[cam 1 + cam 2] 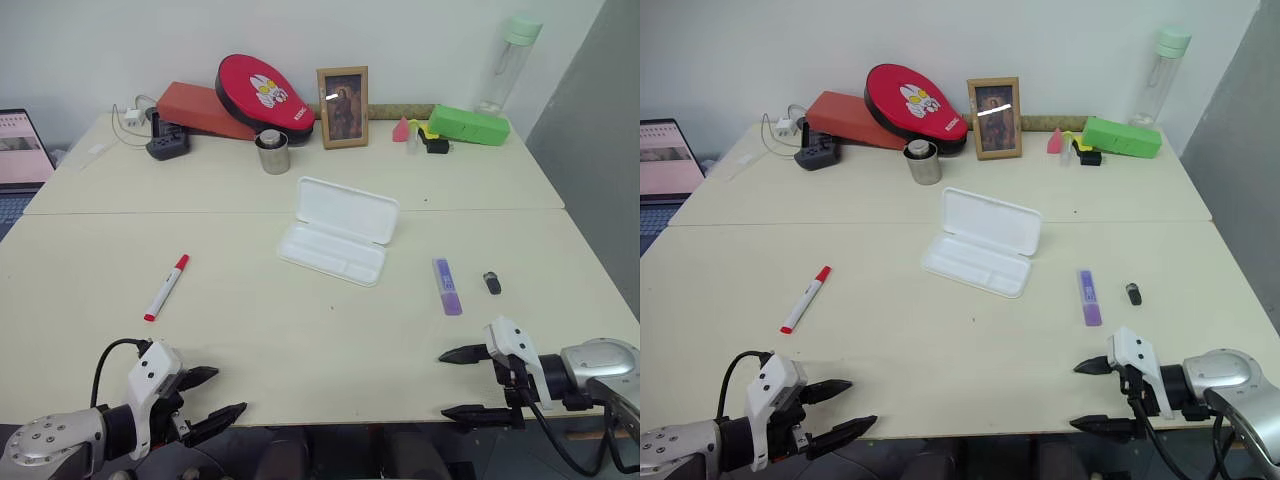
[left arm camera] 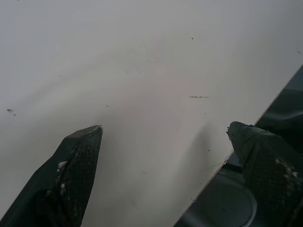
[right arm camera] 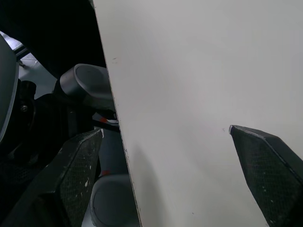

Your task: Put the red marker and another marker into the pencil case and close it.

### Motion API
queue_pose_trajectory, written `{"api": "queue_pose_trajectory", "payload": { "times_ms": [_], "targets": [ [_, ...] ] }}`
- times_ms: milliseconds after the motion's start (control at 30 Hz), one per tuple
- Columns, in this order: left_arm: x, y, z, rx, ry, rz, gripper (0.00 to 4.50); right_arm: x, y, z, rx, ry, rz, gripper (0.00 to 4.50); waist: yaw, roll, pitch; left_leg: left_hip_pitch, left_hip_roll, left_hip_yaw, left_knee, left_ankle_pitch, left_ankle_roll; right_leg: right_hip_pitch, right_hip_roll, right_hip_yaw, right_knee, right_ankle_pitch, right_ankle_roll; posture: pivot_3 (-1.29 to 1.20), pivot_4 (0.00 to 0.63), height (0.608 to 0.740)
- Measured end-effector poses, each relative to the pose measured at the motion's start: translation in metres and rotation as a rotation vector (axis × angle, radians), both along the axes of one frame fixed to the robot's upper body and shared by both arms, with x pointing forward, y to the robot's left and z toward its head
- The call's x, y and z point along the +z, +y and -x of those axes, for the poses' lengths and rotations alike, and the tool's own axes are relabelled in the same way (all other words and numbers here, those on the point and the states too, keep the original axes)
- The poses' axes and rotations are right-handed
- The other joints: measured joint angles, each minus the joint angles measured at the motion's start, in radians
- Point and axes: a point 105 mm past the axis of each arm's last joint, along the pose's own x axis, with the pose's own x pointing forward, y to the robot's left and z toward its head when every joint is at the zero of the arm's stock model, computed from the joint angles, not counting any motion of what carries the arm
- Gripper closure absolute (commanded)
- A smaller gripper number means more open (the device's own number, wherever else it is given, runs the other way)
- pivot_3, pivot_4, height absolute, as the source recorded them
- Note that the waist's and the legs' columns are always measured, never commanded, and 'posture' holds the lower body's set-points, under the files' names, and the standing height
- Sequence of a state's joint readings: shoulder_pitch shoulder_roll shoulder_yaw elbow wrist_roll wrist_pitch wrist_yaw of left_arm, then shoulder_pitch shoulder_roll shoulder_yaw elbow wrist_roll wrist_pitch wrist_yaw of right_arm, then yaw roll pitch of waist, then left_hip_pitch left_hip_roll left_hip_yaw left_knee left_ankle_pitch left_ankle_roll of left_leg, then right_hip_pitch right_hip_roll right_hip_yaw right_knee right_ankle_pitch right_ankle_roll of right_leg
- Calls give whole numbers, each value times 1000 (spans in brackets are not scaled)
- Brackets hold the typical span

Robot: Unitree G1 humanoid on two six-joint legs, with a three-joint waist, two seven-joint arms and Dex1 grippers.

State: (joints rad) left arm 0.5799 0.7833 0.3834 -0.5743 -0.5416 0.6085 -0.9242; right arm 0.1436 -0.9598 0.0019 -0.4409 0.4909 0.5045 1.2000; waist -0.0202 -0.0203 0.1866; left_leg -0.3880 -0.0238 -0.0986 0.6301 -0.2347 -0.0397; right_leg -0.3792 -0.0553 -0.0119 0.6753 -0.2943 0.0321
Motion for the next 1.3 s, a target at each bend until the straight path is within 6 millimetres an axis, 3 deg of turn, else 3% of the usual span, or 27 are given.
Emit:
{"api": "queue_pose_trajectory", "payload": {
  "times_ms": [1067,1167,1300],
  "targets": [
    [7,-3,-10,-10,-31,9,0,1,0,-1,4,-11,-1,9,3,0,0,0,0,0,0,0,0,0,0,0,0,0,0,0,150,740],
    [13,-4,-17,-15,-68,8,0,3,2,-4,-5,-18,-3,9,4,0,0,0,0,0,0,0,0,0,0,0,0,0,0,0,150,740],
    [39,-12,-43,13,-209,91,0,25,18,-25,-25,-109,-58,9,4,0,0,0,0,0,0,0,0,0,0,0,0,0,0,0,150,740]
  ]
}}
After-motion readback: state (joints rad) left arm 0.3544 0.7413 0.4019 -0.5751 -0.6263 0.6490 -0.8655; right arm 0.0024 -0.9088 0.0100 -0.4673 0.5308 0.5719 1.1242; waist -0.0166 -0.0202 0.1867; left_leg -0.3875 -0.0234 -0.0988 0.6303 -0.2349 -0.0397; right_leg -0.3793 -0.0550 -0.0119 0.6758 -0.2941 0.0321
